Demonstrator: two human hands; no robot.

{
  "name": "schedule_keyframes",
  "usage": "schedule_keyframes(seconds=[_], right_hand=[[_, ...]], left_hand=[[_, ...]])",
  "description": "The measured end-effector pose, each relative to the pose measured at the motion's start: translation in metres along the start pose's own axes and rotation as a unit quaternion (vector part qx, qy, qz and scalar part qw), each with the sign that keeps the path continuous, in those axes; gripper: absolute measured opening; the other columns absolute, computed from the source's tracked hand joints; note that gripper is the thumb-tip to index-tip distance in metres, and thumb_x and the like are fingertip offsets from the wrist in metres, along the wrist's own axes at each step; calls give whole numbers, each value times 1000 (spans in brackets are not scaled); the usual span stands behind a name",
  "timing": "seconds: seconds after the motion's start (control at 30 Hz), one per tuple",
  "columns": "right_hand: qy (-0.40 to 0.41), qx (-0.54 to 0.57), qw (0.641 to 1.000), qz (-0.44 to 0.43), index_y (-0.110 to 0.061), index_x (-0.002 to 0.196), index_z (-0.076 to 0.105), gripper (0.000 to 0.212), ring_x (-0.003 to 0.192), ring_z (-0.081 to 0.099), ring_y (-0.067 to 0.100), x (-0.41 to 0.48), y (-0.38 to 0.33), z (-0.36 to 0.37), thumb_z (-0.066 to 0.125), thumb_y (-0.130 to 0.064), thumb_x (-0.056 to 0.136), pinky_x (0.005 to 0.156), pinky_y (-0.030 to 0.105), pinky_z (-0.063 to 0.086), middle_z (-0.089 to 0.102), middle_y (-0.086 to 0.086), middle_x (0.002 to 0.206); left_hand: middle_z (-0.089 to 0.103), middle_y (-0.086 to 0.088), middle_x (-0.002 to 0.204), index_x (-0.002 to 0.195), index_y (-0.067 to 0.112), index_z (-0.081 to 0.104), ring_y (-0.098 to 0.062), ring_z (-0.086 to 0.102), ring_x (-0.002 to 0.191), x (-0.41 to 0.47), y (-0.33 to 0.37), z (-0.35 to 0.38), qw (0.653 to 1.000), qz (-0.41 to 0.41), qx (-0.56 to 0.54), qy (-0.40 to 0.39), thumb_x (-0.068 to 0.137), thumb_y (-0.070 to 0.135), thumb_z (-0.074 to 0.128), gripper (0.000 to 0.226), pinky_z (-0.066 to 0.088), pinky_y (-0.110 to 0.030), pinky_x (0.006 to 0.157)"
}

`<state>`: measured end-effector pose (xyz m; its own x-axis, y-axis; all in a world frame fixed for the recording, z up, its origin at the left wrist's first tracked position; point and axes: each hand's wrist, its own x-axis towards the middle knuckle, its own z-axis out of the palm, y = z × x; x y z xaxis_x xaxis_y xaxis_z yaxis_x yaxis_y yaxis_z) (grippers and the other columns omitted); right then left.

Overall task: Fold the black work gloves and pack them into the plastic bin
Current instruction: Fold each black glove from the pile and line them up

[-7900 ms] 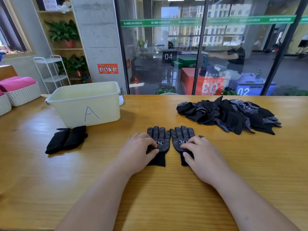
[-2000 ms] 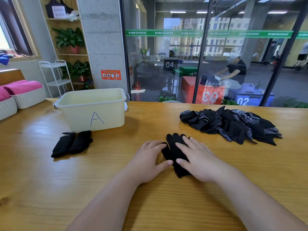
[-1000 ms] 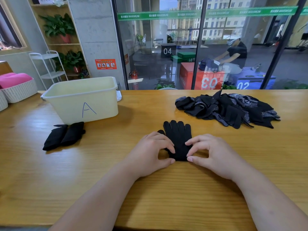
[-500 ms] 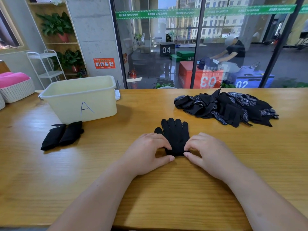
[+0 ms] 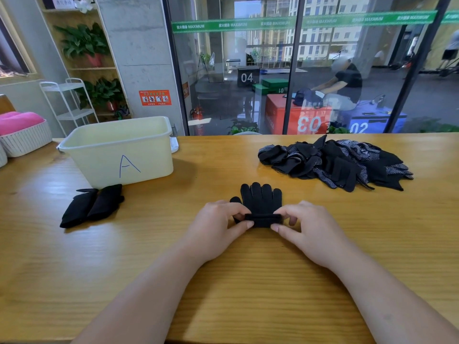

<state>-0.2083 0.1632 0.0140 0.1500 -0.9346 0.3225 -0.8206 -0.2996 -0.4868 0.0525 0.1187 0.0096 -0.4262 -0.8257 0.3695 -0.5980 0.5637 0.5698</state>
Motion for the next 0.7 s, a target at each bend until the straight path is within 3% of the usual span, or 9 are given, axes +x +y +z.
schedule_keyframes(seconds=[0.13,0.23,0.37,0.5,0.6,0.7], right_hand=[[19,80,995,53,-45,103,73,13,85,66,-2,3,0,5,79,-43,92,77,27,53,74,-30,90],[27,103,991,82,-44,110,64,23,74,65,2,7,-4,8,80,-40,93,69,24,50,73,-34,86],[49,48,995,75,-44,111,55,31,70,60,5,7,-8,15,79,-42,90,67,32,53,69,-22,88],[63,-42,997,23,-46,108,65,22,92,52,-1,5,-9,13,79,-43,91,74,31,53,53,-25,108],[58,-120,990,-37,-40,111,77,15,106,50,2,5,-7,13,73,-41,96,79,27,51,60,-30,117],[50,-163,984,-49,-39,112,80,22,105,52,3,5,-4,15,61,-43,103,79,26,50,66,-32,115]], left_hand=[[74,24,90,116,43,70,-1,68,93,2,4,4,999,-38,-24,5,98,44,74,18,52,-20,87],[73,24,87,125,44,62,-1,66,88,4,5,8,998,-55,-19,20,99,45,73,29,45,-10,79],[65,17,85,119,41,57,-3,59,87,6,4,13,997,-37,43,43,97,42,74,28,50,-28,82],[55,19,102,104,33,71,-8,54,98,8,2,15,989,40,125,61,96,35,76,10,50,-37,89],[63,20,110,104,31,80,-10,53,104,8,-1,16,979,89,176,60,99,32,73,8,50,-40,89],[69,23,114,110,34,81,-7,53,107,7,-3,13,976,95,193,46,104,39,64,19,50,-39,91]])
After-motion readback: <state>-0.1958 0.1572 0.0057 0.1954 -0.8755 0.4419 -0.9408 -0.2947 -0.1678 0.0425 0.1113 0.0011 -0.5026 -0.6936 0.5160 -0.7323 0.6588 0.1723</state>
